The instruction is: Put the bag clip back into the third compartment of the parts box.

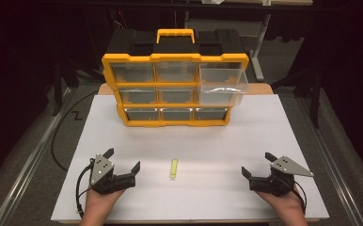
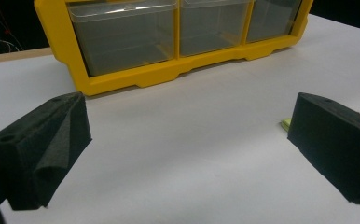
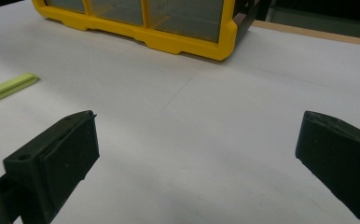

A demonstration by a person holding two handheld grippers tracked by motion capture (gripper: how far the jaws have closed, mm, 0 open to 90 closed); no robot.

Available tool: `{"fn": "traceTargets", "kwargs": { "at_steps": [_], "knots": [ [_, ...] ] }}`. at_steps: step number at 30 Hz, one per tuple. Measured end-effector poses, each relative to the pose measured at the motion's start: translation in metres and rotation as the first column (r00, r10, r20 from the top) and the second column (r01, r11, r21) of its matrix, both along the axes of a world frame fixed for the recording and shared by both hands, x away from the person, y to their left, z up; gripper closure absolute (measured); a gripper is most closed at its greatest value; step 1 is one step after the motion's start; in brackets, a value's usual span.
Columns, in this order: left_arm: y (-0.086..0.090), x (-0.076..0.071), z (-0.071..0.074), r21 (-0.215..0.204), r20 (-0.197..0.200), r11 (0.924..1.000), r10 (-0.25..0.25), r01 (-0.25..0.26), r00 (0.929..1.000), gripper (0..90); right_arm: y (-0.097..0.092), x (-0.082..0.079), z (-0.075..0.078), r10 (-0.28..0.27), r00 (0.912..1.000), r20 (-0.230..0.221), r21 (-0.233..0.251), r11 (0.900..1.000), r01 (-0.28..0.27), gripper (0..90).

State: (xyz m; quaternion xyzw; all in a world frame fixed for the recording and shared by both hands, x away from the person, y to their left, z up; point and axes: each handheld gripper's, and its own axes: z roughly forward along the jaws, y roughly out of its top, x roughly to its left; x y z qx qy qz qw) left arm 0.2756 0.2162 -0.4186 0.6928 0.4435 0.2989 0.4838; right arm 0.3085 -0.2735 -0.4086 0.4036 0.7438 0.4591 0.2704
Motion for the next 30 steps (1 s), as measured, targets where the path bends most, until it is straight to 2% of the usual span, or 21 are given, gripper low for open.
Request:
{"fn": "traceTargets", "kwargs": {
  "at_steps": [8,14,24,30],
  "knots": [
    [-0.002,0.001,0.000,-0.001,0.015,0.9997,-0.025,0.025,0.9996,0.6,-0.006,0.001,-0.001,-0.022,0.9997,-0.007,0.021,0.9995,0.022,0.0],
    [-0.005,0.001,0.000,0.007,0.014,0.9986,-0.053,0.053,0.9985,0.6,-0.006,0.001,-0.003,-0.026,0.9995,-0.016,0.014,0.9996,0.026,0.0],
    [-0.006,0.001,0.001,0.005,0.024,0.9978,-0.066,0.066,0.9975,0.6,-0.002,0.003,-0.004,-0.036,0.9991,-0.021,0.004,0.9994,0.036,0.0],
    [-0.007,0.001,0.001,0.011,0.025,0.9970,-0.077,0.077,0.9967,0.6,0.009,0.006,-0.005,-0.003,0.9994,-0.033,-0.007,1.0000,0.003,0.0]
  ]
}}
